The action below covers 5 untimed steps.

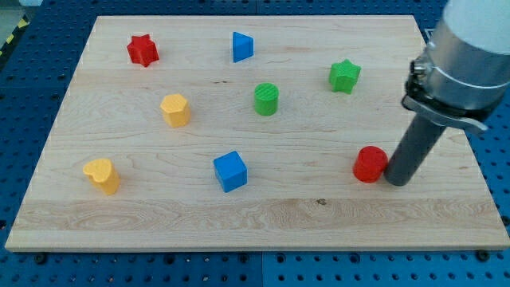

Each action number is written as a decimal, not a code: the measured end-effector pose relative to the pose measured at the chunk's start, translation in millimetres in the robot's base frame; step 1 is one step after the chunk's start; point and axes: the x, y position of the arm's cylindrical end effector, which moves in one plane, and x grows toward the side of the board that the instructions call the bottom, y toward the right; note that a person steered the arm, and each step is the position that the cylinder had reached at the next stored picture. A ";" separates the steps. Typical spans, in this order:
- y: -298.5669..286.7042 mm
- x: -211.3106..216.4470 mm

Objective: Move the red circle to the bottom of the green circle

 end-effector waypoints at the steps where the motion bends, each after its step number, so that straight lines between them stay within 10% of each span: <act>1: -23.1 -16.5; 5: -102.2 -56.3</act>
